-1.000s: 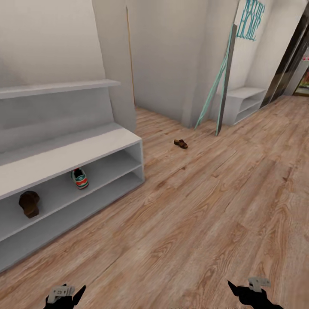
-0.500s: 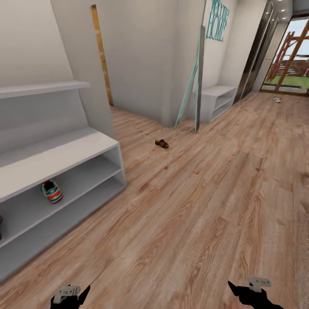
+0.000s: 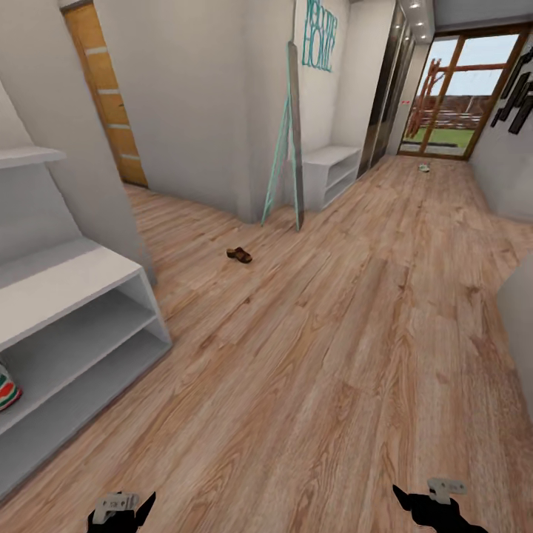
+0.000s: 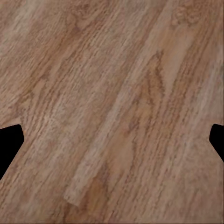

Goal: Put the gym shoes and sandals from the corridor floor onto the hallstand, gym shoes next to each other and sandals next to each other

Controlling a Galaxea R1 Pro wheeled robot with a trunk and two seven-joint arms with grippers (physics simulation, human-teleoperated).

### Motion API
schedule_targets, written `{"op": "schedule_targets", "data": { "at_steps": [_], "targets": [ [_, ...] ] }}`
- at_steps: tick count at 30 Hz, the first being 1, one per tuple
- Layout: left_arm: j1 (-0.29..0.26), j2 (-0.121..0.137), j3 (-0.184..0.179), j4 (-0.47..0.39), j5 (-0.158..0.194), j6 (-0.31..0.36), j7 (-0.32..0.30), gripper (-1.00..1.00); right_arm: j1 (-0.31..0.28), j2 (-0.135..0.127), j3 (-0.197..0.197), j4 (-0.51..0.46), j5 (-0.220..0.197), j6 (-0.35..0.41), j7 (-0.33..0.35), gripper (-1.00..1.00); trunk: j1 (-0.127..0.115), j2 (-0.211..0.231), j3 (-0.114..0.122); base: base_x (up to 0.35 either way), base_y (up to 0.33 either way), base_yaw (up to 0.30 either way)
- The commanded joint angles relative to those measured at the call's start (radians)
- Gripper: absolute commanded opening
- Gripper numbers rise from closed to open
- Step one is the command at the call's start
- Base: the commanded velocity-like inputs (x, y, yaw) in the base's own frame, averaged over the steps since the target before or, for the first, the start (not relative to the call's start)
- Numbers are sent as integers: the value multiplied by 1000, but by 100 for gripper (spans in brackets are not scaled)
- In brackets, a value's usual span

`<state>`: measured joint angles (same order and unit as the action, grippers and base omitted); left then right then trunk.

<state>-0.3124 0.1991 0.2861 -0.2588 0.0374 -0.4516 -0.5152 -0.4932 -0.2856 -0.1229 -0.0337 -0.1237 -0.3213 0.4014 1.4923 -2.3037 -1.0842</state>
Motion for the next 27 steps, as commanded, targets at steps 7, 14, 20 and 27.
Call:
{"op": "schedule_targets", "data": {
  "at_steps": [7,14,20,27],
  "targets": [
    [-1,0,5,1,4,1,-9,100,-1,0,-5,2,-10,1,9,100,0,0,-1,307,-186,-300],
    [-1,0,6,1,7,1,-8,100,-1,1,-5,2,-10,1,8,100,0,0,-1,308,-183,-300],
    [-1,0,7,1,10,1,-8,100,0,4,-4,3,-9,1,8,100,0,0,-1,329,-71,-265],
    [-1,0,7,1,11,1,-8,100,3,9,-4,3,-9,0,8,100,0,0,-1,339,-7,-112]
  ]
}}
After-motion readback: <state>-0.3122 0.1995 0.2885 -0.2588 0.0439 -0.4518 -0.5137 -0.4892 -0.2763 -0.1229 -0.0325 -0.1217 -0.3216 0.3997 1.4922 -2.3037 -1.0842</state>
